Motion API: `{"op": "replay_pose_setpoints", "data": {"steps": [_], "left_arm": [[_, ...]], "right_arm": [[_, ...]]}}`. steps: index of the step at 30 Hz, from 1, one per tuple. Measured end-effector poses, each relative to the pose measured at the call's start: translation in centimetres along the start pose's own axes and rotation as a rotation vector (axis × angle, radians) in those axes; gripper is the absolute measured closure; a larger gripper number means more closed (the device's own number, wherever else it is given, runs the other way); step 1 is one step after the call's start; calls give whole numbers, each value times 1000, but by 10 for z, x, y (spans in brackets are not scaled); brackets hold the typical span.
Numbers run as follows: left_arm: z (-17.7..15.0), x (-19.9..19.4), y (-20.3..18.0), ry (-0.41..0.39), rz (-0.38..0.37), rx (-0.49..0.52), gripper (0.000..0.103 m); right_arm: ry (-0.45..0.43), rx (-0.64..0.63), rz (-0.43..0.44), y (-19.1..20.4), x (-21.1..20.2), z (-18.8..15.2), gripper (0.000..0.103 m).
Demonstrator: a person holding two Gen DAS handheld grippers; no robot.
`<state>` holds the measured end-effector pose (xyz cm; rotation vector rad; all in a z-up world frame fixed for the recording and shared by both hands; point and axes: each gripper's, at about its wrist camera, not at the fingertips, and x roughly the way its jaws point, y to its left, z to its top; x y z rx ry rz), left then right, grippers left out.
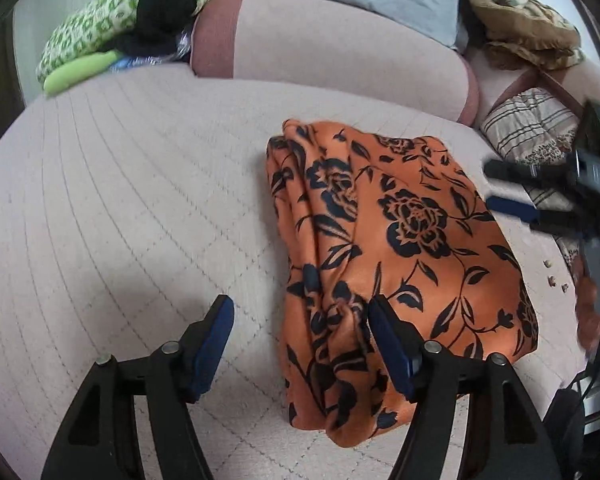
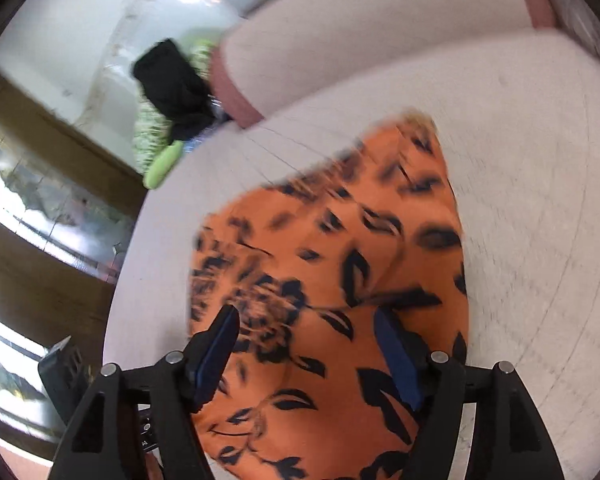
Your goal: Fold small clothes
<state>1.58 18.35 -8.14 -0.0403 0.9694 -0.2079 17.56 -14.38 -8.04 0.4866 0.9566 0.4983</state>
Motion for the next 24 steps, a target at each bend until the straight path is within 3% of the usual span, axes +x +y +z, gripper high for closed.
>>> {"op": "replay_pose_setpoints", "data": {"steps": [2,7,10,15,20,22,24], "left_arm": [[-6,14,2,44,35,10,31],[-9,8,11,64,17,-53,29],[-10,-4,11,48,40,-40,29],[-20,-35,10,14,62,-62,29],[-28,-56,8,-4,79,-79,29],[-34,-72,10,-13,87,-82,29],[-38,-82,9,-25,94,-86,29]], "right_arm": [[-3,-7,21,3,2,12,26],[74,73,-75,-29,45,23,22],[6,22,-49,-7,18,17,22],[-50,-92,-80,36,-28,-23,22],[31,-67,-74,37,-25,-70,19],[141,-19,-108,26,-1,-77,19],[135,-34,-132,30,0,-79,19]]}}
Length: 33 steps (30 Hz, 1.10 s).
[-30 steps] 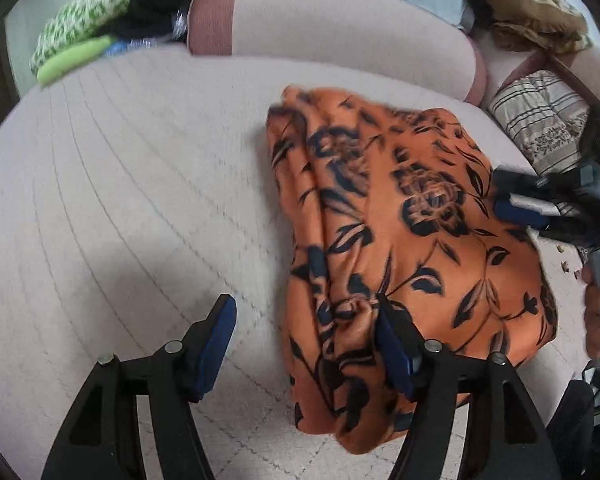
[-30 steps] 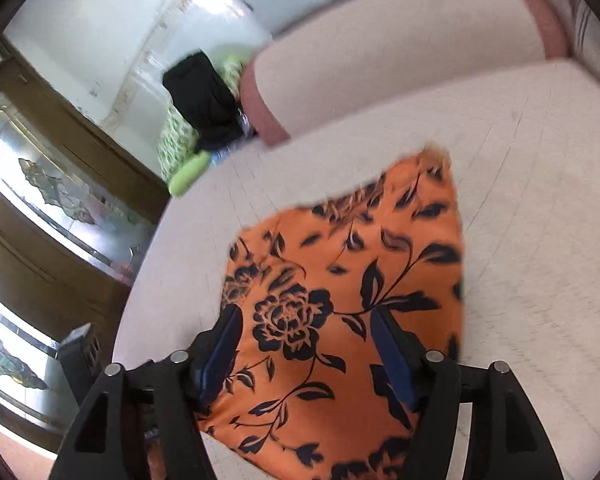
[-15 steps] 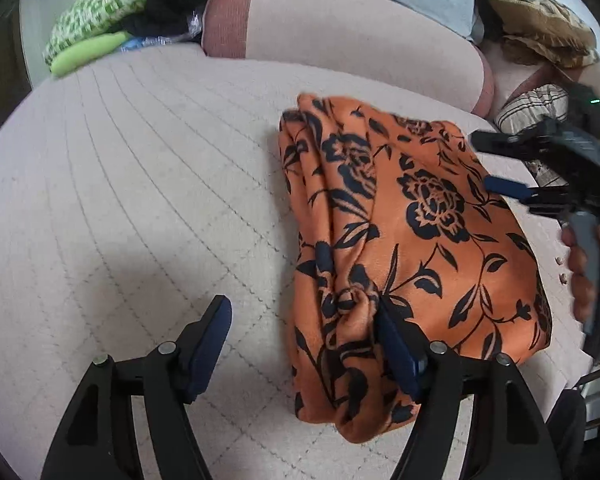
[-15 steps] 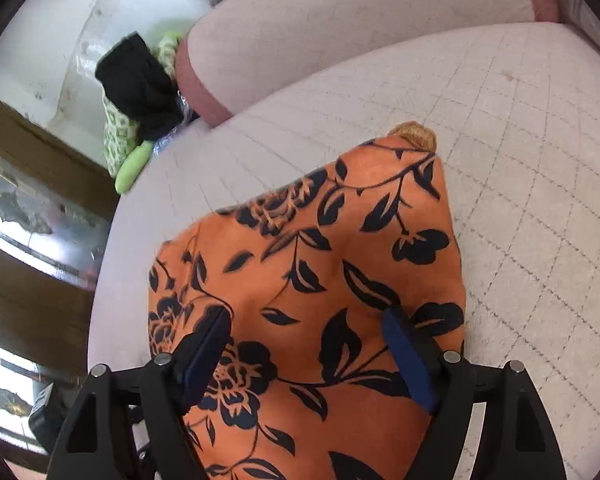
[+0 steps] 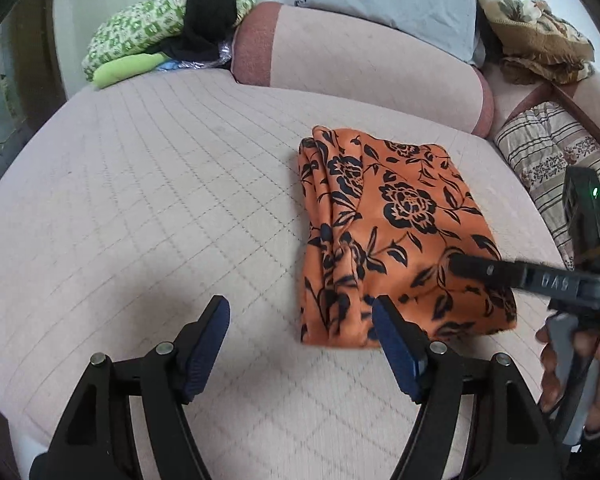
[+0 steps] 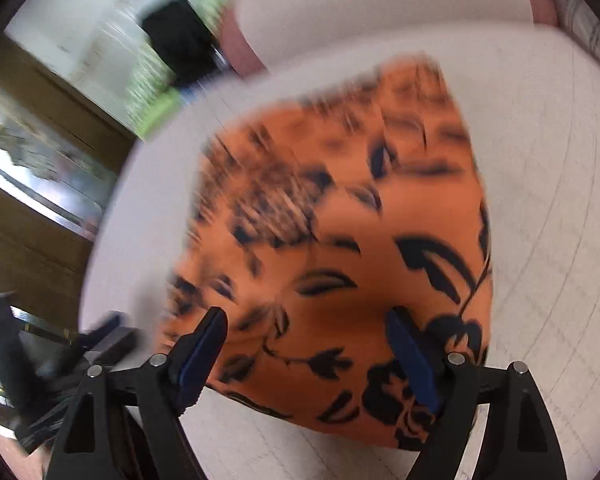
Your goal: Fold small clothes
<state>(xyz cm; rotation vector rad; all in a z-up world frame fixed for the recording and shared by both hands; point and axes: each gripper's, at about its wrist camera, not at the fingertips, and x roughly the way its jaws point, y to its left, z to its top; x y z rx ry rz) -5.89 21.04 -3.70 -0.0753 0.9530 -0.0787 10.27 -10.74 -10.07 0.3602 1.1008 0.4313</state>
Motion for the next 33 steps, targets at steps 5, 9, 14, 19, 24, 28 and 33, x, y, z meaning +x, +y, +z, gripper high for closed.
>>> {"op": "replay_pose_setpoints", "data": {"steps": [5,9,14,19,24,28,33], "left_arm": [[-13,-28,0,-61,41,-8,20],[-25,-44,-10,-101,71,14,13],[-39,-53,-20,-105,85,24,13],[-47,-57,-28,-104,128,41,13],[-49,-62,-31,-108,128,36,13],[-50,-60,-32,-98,136,41,13],[-51,-58,-33,-92,144,46,13]], "right_arm": [[-157,-67,-16,36,-64,-14,18],[-225,-128,-133,49,-91,-55,11],[-233,-144,-275,51,-84,-108,0],[-268,-136,-313,53,-85,-137,0],[-300,-159,-342,58,-96,-137,0],[-297,-164,-355,58,-94,-139,0],[-321,-158,-362,58,-98,-136,0]]}}
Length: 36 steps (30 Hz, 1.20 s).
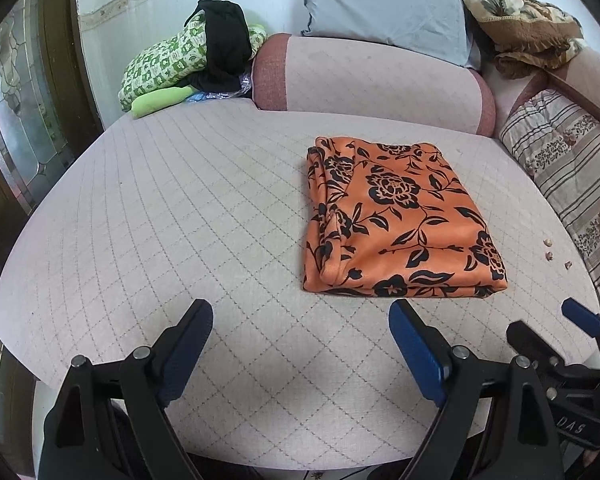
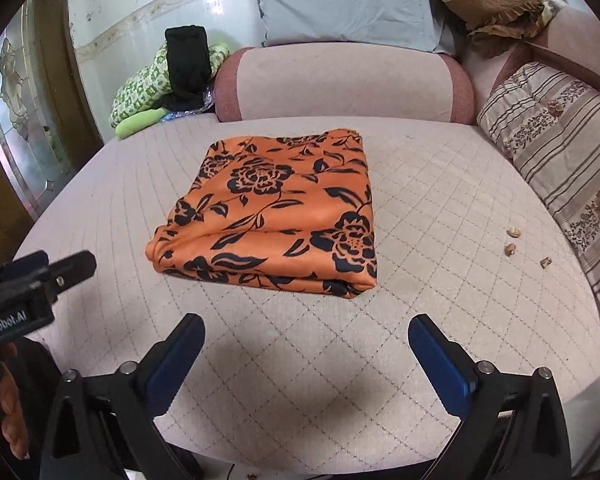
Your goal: Fold small clothes
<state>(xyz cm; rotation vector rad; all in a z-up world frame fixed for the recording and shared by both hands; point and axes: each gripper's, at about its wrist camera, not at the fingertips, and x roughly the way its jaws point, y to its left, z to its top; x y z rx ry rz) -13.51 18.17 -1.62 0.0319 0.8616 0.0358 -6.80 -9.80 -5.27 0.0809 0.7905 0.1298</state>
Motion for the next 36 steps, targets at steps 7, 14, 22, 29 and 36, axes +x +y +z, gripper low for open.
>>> {"op": "replay_pose_setpoints", "data": {"steps": [7,14,22,29,36], "left_arm": [[1,3,-2,5,8,8,13],[1,5,-2,3,11,4,13],[4,7,0,-12,17,-6,13],[11,9,-11,-24,30,16,13],[20,7,-23,-45,9,38,13]], "right_arm": [[-22,10,-17,-3,-1,10,0],[-32,2,-12,1,0,19,0],[-29,2,-18,3,4,23,0],[-40,7,-28,-1,5,32,0],[-42,7,-39,-6,9,41,0]]}}
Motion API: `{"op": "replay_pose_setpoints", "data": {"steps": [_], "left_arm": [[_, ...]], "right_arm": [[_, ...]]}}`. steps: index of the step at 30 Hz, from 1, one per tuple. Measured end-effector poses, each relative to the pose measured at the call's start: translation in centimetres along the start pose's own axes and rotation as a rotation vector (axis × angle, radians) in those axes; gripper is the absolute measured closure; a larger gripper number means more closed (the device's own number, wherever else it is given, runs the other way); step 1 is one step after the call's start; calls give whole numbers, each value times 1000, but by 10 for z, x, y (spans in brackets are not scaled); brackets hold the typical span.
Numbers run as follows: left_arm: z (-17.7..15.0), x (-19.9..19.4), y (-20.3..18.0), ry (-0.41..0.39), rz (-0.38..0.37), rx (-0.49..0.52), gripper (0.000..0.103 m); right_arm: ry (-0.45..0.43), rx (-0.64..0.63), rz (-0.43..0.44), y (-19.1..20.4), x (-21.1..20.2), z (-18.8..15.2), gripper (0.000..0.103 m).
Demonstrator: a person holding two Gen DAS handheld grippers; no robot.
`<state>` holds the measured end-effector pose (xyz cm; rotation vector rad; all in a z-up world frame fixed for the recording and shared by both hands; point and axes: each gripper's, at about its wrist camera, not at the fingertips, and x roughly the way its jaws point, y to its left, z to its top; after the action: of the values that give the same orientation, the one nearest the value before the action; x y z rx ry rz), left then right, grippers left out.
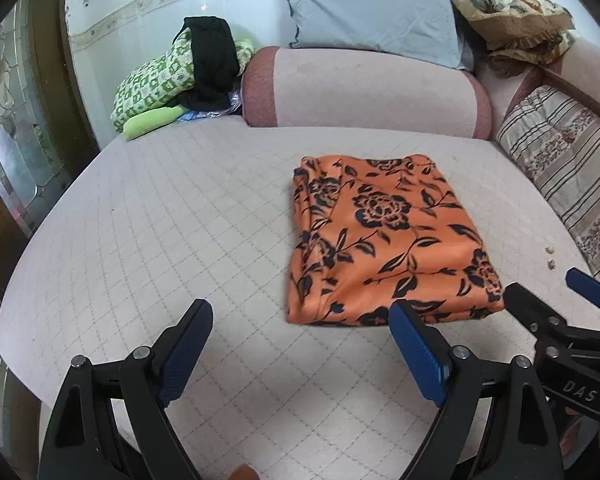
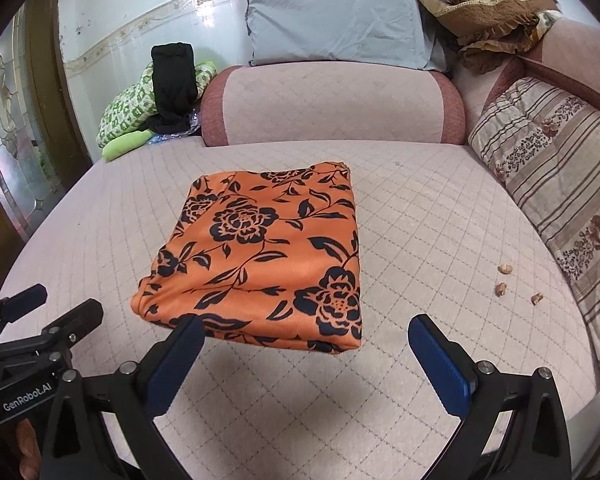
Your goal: Fold small clothes
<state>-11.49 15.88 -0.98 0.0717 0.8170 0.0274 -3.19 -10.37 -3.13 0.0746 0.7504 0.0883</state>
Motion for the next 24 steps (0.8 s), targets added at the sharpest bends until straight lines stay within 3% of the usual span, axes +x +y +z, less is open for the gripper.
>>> {"op": "replay_pose_setpoints", "data": {"steps": [24], "left_arm": [[9,19,-4,19,80,6,13]], "right_arm": [[19,-30,-23,-3,14,10,0]]}}
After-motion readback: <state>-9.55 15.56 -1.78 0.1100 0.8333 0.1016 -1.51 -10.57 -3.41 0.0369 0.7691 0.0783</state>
